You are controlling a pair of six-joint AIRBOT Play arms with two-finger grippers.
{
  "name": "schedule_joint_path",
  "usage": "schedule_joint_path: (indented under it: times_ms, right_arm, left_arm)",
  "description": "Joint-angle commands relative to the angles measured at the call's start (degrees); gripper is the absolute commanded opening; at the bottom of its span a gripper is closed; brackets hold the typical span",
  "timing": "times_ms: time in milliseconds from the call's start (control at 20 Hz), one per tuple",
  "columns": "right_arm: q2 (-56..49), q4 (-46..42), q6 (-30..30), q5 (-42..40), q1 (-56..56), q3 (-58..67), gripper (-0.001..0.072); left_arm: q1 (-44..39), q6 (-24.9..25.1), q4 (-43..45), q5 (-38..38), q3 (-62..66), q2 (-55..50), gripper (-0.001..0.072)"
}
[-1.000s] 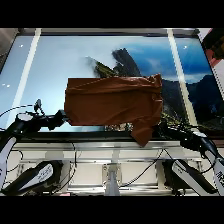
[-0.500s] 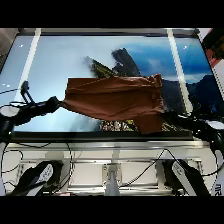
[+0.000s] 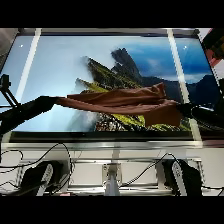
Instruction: Fold the clothes and pants, and hang the long-sleeved shirts on hangers.
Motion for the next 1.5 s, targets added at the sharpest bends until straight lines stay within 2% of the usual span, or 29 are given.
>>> schedule_joint_path:
  times_ms: [0,100,300,550,650,850,1250,1300,1400,1450]
  right_arm:
    - [-0.3,-3.5,3.8,-3.7,2.7,2.8,0.0009]
    - [-3.2,-3.7,3.9,-9.1,8.2,2.7,0.0009]
    - [-15.1,-4.2,5.4,-25.4,21.0,2.7,0.0009]
    - [-32.3,-4.2,10.4,-37.5,24.5,2.7,0.001]
    - [-36.2,-4.2,12.5,-41.6,24.5,2.7,0.001]
    - [-39.2,-4.1,15.4,-48.9,24.5,2.7,0.001]
    - [-39.1,-7.1,16.9,-48.4,24.2,2.7,0.0013]
    - [-39.1,-7.2,16.9,-48.4,24.2,2.7,0.0077]
    - [-39.1,-7.1,16.9,-47.6,24.2,2.7,0.0526]
    - [-39.1,-7.1,16.9,-46.8,24.2,2.7,0.057]
  left_arm:
    - [0.0,-4.9,5.4,-0.5,0.0,0.7,0.0013]
    - [0.0,-4.9,4.4,1.6,0.0,-1.1,0.0013]
    - [-4.2,-4.9,2.8,9.2,0.0,-8.5,0.0013]
    - [-14.2,-4.9,2.8,30.8,0.0,-22.4,0.0014]
    - [-15.4,-5.0,2.8,35.7,0.0,-28.2,0.0014]
    - [-15.4,-7.7,2.8,36.5,0.0,-37.2,0.0015]
    - [-15.8,-7.7,2.8,36.3,0.3,-39.4,0.0026]
    - [-15.8,-7.7,2.8,36.3,0.4,-39.4,0.0026]
    - [-15.8,-7.7,2.8,36.3,0.8,-39.4,0.0121]
    - [-15.8,-7.7,2.8,36.1,1.1,-39.4,0.0265]
